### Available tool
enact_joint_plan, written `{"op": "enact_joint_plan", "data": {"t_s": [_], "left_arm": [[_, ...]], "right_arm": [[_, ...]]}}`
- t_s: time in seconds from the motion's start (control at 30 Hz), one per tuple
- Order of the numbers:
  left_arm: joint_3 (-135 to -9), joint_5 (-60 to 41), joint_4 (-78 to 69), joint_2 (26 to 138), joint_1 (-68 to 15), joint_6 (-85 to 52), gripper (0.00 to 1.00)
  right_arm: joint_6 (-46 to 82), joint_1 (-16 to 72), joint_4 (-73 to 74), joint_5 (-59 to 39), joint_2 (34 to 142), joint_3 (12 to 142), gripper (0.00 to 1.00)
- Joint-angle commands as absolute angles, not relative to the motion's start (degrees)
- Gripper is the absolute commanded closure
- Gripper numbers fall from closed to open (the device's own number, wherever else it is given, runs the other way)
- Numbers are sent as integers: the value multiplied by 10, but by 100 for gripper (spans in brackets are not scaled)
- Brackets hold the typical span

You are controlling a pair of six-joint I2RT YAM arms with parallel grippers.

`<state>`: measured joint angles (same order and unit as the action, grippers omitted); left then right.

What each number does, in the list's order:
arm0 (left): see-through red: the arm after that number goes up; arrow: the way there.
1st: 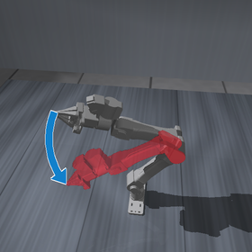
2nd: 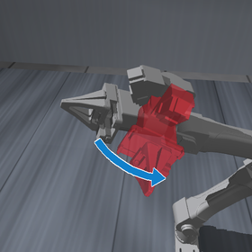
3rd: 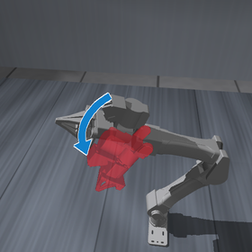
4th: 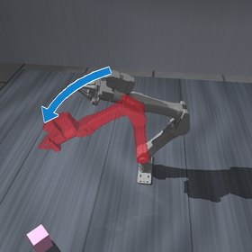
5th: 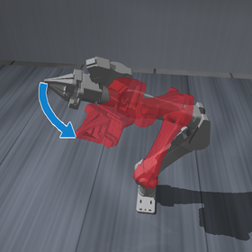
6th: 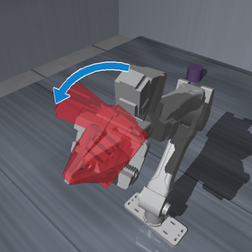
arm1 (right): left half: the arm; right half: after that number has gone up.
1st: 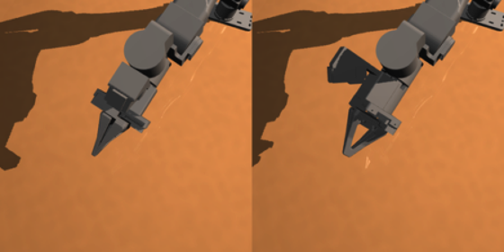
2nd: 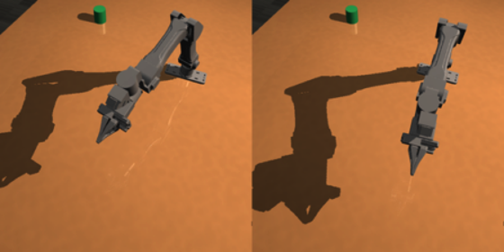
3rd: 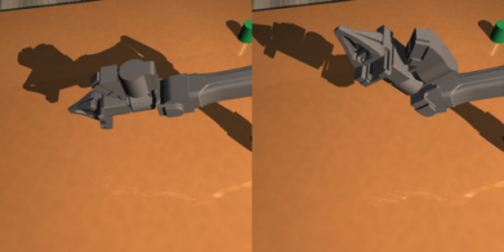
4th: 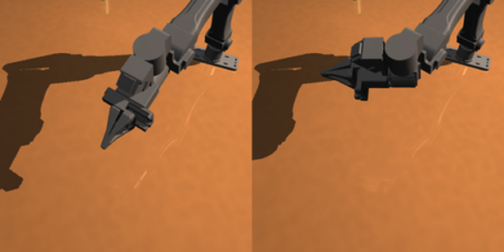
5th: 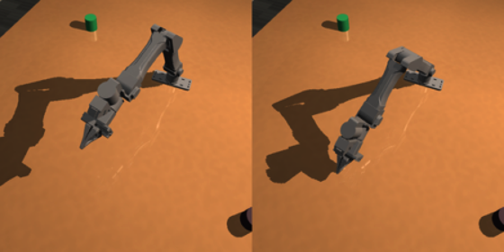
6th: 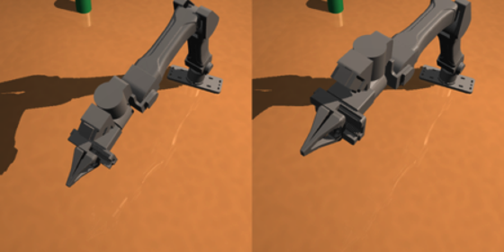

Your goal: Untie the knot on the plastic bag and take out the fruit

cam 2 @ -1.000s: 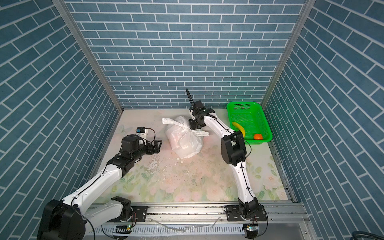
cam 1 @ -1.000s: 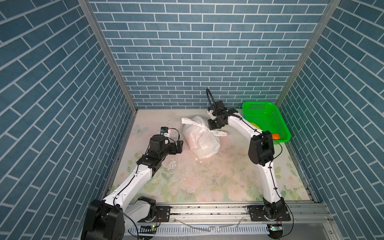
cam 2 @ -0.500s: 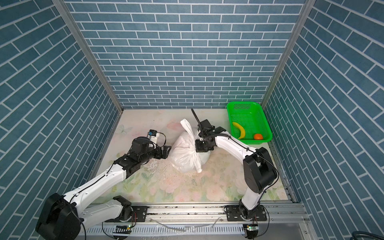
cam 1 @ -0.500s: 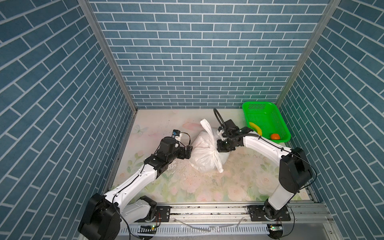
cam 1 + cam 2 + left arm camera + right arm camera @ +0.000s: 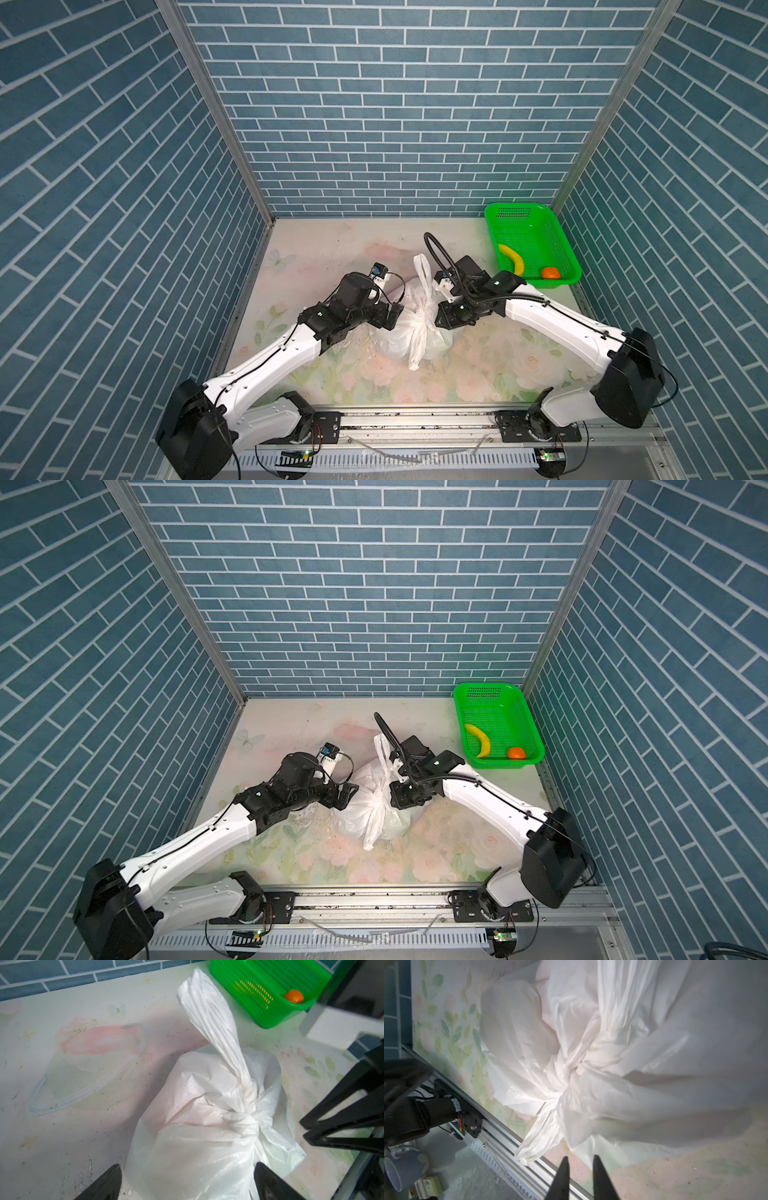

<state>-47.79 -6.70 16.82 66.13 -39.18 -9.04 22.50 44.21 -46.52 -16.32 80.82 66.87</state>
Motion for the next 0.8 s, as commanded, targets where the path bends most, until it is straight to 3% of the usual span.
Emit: {"op": "enact_joint_plan", "data": {"t_s": [0.0,0.27,0.57,0.63,0.77], "left_arm": [[-509,-103,244,683,-405,-8,0],[-532,-128,222,756,-413,66,4],[-548,-161,158,843,-417,92,18],[-545,-162,143,854,-419,90,26],[-536,-150,110,863,-421,84,50]], "right_arm": [[183,442,-512,-131,780,682,66],[160,440,-482,-98,742,665,53],[159,440,-407,-82,777,661,51],[160,440,-397,-78,785,663,51],[161,440,-378,-77,798,662,50]]}}
